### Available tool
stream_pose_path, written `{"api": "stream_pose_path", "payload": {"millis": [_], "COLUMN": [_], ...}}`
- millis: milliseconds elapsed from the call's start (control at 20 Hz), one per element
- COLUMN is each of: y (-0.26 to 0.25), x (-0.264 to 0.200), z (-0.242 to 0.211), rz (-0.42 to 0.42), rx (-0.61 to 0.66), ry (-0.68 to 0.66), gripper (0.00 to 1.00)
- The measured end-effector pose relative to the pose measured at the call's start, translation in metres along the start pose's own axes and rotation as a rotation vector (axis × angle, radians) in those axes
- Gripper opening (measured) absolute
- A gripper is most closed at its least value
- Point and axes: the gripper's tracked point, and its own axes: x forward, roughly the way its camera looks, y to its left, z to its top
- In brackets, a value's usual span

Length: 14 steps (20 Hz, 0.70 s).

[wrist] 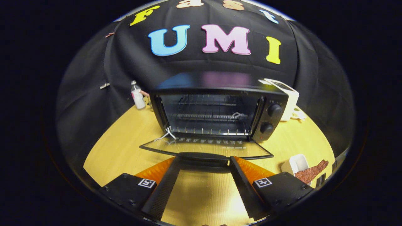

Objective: Open the toaster oven, put the food inside, and close the toaster oven door.

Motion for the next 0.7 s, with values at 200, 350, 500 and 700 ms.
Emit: {"api": "stream_pose_path", "payload": {"millis": [200,350,500,700], "y": [-0.004,-0.007,-0.012,-0.036], "x": [0.005,0.0,-0.024,-0.057], "z": [-0.039,-0.049,-0.047,0.002], "rz": [0.006,0.018,0.041,0.057], "rx": [0.022,0.012,-0.003,0.023], "ry": [0.089,0.103,0.081,-0.009], "gripper": [0.98,0.98,0.98,0.98]}}
